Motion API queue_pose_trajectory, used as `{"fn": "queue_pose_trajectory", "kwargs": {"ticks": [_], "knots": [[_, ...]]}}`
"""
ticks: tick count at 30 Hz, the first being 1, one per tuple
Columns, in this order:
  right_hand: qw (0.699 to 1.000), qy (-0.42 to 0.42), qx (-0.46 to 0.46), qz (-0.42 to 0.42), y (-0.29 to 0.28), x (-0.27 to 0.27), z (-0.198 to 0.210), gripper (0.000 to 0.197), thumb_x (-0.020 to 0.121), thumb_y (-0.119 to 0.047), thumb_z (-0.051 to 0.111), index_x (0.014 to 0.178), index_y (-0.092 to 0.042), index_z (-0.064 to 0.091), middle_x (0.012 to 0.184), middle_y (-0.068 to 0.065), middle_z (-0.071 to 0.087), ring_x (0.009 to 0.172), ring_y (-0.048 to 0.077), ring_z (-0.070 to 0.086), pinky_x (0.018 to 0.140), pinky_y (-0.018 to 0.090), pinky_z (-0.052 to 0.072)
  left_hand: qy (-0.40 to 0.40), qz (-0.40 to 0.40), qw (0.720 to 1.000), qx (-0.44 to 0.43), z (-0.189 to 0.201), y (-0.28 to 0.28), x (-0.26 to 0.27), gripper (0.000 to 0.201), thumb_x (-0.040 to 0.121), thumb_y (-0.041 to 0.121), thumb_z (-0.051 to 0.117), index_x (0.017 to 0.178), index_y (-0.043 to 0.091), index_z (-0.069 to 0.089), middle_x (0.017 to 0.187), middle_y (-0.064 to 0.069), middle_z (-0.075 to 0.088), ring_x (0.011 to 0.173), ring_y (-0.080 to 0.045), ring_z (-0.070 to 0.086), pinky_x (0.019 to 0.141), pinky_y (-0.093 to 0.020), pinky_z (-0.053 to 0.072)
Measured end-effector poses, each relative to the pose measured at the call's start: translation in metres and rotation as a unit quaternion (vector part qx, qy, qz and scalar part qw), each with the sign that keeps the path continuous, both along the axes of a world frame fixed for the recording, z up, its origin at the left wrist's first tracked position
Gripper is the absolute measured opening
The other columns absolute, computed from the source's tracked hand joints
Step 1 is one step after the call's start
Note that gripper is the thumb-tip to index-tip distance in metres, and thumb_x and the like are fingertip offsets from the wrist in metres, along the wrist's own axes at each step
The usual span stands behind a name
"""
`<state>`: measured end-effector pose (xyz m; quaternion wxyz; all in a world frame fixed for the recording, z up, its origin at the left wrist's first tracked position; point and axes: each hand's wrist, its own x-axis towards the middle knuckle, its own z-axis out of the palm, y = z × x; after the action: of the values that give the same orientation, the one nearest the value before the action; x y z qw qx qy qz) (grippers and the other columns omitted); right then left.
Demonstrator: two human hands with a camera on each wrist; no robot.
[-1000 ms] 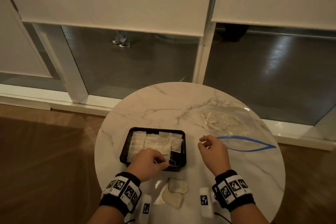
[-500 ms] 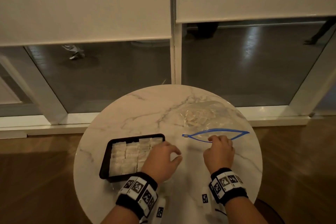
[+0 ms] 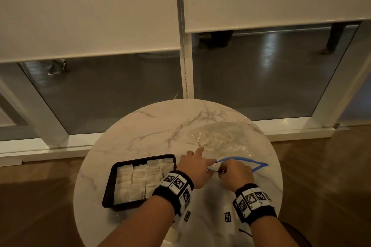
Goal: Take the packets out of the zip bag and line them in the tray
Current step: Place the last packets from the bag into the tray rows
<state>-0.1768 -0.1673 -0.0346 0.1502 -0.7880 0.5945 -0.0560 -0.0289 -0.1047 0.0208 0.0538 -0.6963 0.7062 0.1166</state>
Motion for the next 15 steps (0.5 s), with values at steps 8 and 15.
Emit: {"fn": "queue_pose_trajectory", "kwargs": {"ticks": [8, 15], "knots": [[0.982, -0.128, 0.109, 0.084, 0.010, -0.007, 0.013, 0.002, 0.089, -0.031, 0.069, 0.086, -0.031, 0.068, 0.090, -0.010, 0.066, 0.081, 0.003, 0.060, 0.071, 0.019, 0.047, 0.082, 0.105, 0.987, -0.090, -0.007, 0.002, -0.004, 0.042, 0.098, 0.033, 0.055, 0.138, 0.020, 0.047, 0.133, -0.010, 0.056, 0.119, -0.034, 0.053, 0.095, -0.045, 0.050], [0.961, -0.204, 0.176, 0.063, 0.013, -0.004, 0.016, 0.037, 0.087, -0.031, 0.070, 0.122, -0.033, 0.058, 0.087, -0.004, 0.070, 0.082, 0.007, 0.066, 0.072, 0.022, 0.050, 0.108, 0.162, 0.978, -0.074, -0.010, -0.001, 0.006, 0.046, 0.095, 0.024, 0.056, 0.137, 0.014, 0.041, 0.120, -0.017, 0.057, 0.110, -0.037, 0.059, 0.084, -0.042, 0.051]]}}
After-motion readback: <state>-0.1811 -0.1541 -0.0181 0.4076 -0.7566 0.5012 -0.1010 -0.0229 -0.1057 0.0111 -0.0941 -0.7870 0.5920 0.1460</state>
